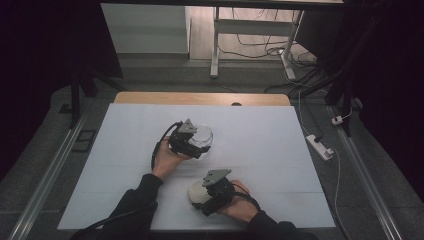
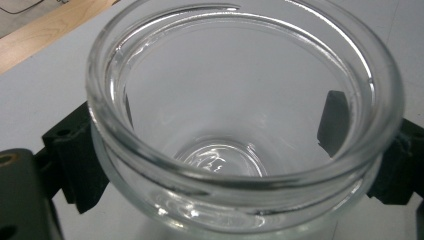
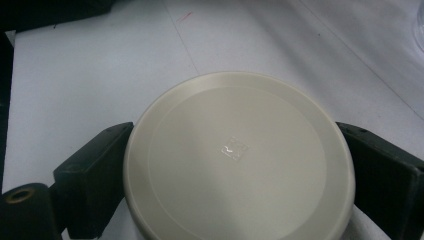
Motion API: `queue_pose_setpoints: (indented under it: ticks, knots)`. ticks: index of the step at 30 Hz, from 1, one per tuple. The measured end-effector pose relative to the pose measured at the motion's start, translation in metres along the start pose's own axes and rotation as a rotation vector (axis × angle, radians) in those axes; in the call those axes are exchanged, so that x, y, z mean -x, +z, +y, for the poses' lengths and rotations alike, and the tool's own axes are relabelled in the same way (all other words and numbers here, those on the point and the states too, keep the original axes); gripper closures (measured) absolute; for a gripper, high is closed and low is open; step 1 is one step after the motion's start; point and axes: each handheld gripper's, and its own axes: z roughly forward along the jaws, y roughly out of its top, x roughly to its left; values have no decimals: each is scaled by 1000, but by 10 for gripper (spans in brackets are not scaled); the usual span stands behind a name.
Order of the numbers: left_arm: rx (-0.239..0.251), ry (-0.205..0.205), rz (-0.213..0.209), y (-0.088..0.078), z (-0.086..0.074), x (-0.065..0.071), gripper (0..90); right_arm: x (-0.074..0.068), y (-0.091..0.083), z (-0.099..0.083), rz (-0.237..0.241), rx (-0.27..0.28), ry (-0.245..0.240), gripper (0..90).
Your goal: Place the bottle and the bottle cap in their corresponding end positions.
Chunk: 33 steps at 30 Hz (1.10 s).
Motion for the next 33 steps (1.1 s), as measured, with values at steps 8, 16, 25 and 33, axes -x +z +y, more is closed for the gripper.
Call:
queue_pose_setpoints:
  ticks: [8,16,25,33]
  knots:
    - [3,-37,8,-1,-4,-2,62,0,-1,0,2,-3,11,68]
    - [-25,-38,-2,-3,-5,-1,31,0,-2,0,17,1,38,52]
    - [-59,-56,-37,-10,-10,-2,0,1,-6,1,37,11,63,25]
    - [-71,-86,-50,-22,-14,-1,0,0,-12,4,42,22,78,15]
